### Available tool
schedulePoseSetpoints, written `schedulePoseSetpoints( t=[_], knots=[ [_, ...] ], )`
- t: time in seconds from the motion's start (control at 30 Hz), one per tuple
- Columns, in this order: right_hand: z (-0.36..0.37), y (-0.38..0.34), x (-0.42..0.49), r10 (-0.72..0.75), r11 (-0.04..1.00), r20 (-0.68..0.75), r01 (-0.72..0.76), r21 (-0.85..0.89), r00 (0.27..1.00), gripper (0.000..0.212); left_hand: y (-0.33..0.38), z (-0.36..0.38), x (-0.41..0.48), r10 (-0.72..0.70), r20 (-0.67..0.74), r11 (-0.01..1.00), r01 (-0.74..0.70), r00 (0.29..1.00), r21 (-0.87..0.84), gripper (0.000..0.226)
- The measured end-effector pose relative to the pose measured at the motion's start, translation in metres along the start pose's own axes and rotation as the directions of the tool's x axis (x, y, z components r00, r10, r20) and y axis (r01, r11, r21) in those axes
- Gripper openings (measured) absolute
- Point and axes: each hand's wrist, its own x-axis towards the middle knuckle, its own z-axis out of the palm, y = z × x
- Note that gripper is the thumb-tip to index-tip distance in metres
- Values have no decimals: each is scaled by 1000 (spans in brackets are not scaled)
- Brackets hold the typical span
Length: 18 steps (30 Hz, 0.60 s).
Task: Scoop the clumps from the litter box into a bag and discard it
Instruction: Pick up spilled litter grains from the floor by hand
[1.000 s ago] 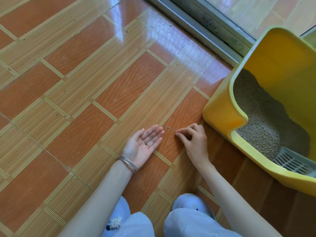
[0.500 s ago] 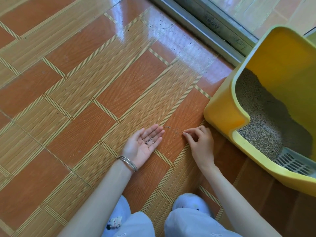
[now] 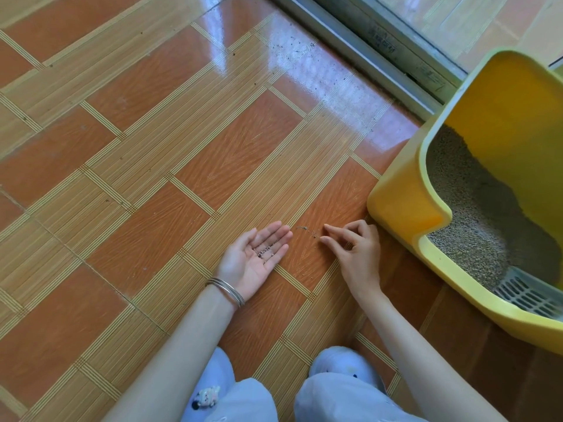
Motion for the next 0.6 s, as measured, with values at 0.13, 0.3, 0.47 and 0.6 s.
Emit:
schedulePoseSetpoints(
  t=[0.13,0.3,0.47,0.6],
  knots=[
    [8,-6,-5,-31,999,-18,31,23,999,18,-1,3,0,-4,-9,1000,4,1000,2,38],
    [11,-7,-5,-25,999,-37,26,24,999,14,0,2,0,0,-11,1000,0,1000,-4,38],
    [12,-9,-5,-61,998,-44,61,-4,997,8,-1,1,1,-5,-15,1000,5,1000,-3,38],
    [13,-7,-3,-199,961,-30,189,-201,980,9,-2,3,2,-10,-9,1000,10,1000,5,39]
  ],
)
